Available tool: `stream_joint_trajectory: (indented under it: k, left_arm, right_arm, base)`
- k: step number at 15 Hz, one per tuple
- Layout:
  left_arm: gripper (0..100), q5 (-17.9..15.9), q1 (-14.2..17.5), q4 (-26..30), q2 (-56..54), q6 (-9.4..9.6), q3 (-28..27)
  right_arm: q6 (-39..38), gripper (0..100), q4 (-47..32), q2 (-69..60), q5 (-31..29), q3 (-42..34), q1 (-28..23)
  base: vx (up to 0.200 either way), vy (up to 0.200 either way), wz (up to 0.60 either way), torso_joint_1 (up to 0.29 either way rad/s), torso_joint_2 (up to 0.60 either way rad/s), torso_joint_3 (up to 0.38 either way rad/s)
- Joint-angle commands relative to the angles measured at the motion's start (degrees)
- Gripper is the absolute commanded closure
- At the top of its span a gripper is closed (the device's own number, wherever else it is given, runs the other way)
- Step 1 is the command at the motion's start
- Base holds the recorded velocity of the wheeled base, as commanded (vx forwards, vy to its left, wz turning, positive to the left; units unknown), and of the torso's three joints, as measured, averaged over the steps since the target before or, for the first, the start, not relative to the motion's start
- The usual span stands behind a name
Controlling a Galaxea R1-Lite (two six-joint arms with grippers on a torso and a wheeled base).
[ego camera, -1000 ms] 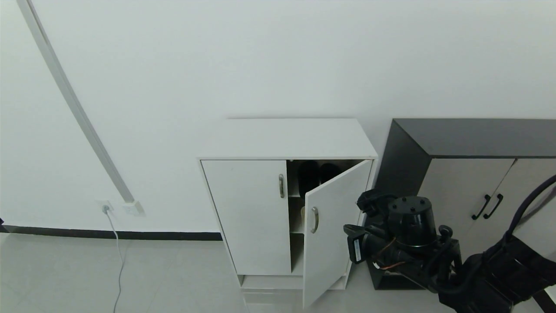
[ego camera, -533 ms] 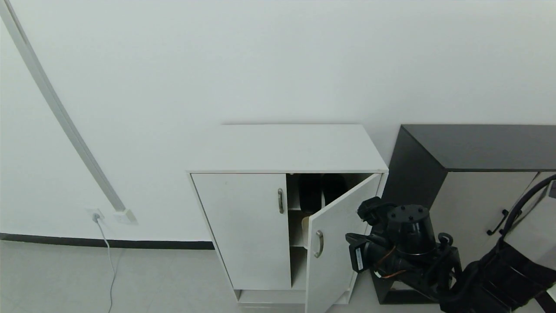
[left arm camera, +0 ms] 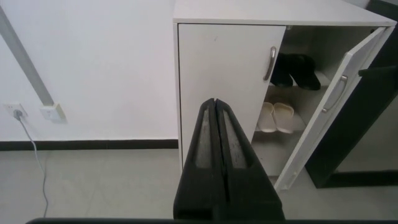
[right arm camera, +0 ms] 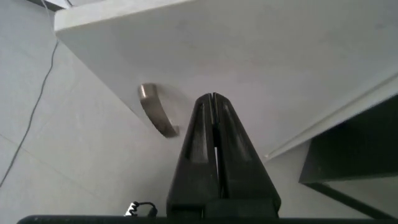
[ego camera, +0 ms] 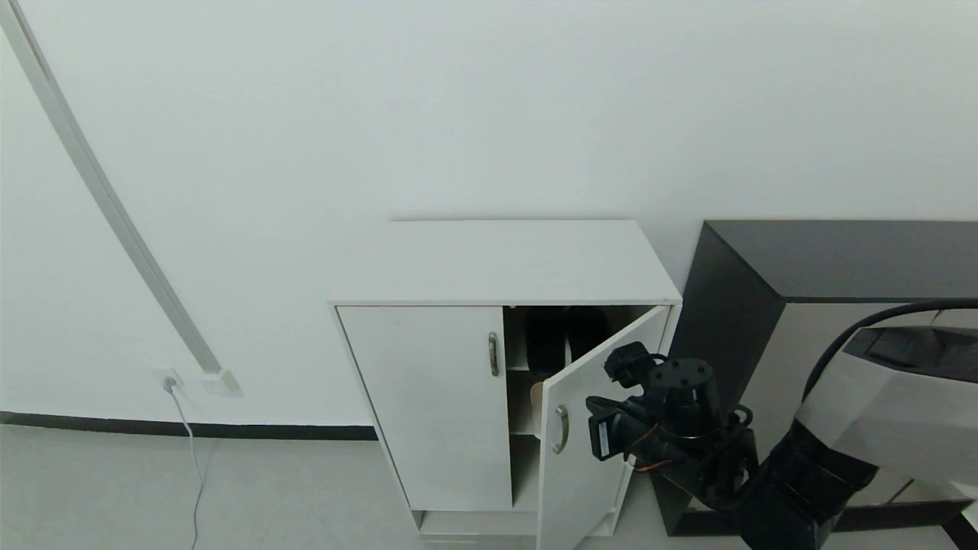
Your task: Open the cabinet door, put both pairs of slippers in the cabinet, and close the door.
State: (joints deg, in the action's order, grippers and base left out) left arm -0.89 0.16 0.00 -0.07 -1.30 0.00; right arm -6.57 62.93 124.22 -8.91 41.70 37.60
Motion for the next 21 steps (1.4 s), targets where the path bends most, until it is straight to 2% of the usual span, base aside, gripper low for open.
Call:
stream_joint_trajectory:
  k: [1, 11, 21]
  left_arm:
    - [100, 0.0, 0.0, 0.0, 0.1, -0.01, 0.0]
    - [100, 0.0, 0.0, 0.0, 0.1, -0.01, 0.0]
    - [100, 0.0, 0.0, 0.0, 0.1, 0.07, 0.0]
  right_arm:
    - [0.0, 100, 0.0, 3.3, 0.1, 2.4, -0.3]
    - [0.0, 100, -3.7, 12.3, 0.1, 19.4, -2.4]
    - [0.0, 100, -5.0, 17.4, 0.1, 27.7, -6.4]
  base:
    - [0.000, 0.000, 0.00, 0.000, 0.00, 0.000]
    - [0.000, 0.000, 0.00, 0.000, 0.00, 0.000]
    - [0.000, 0.000, 0.00, 0.000, 0.00, 0.000]
